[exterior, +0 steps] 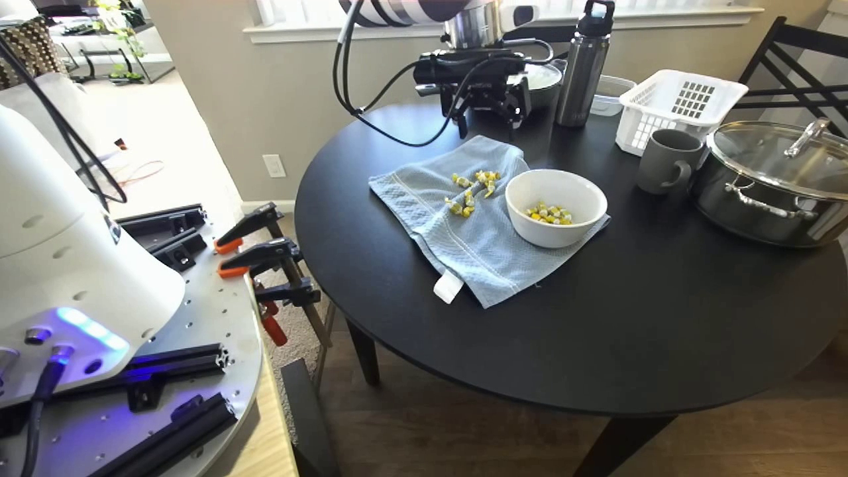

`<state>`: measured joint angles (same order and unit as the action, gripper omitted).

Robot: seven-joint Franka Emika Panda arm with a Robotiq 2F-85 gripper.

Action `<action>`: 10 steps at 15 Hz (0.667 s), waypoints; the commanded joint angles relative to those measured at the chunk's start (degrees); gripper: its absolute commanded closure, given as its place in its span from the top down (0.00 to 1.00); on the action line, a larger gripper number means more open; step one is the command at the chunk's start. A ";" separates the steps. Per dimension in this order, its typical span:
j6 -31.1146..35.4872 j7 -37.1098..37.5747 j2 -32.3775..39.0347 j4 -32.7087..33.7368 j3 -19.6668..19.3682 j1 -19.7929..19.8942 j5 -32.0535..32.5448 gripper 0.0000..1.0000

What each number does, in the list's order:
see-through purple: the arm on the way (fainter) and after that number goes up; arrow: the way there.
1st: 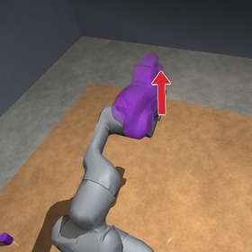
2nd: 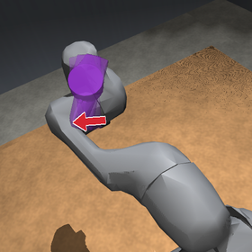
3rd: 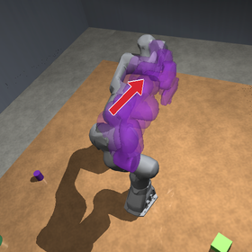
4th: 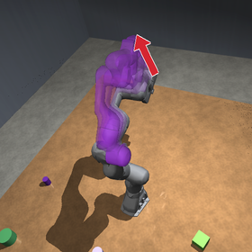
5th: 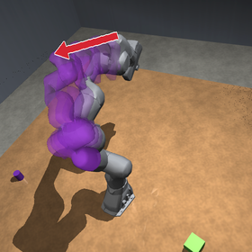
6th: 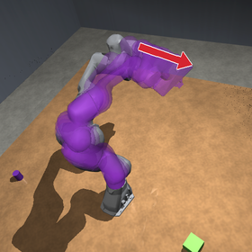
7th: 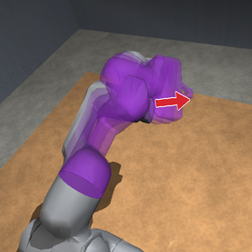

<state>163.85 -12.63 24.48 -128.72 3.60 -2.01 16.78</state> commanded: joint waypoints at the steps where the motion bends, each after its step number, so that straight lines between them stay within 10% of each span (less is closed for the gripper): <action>1: 0.23 -4.57 3.37 0.95 4.87 3.26 -5.85 1.00; 10: -1.53 -9.30 13.34 7.08 10.35 10.00 -10.63 1.00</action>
<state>163.63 -17.95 35.50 -123.83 11.38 5.07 8.44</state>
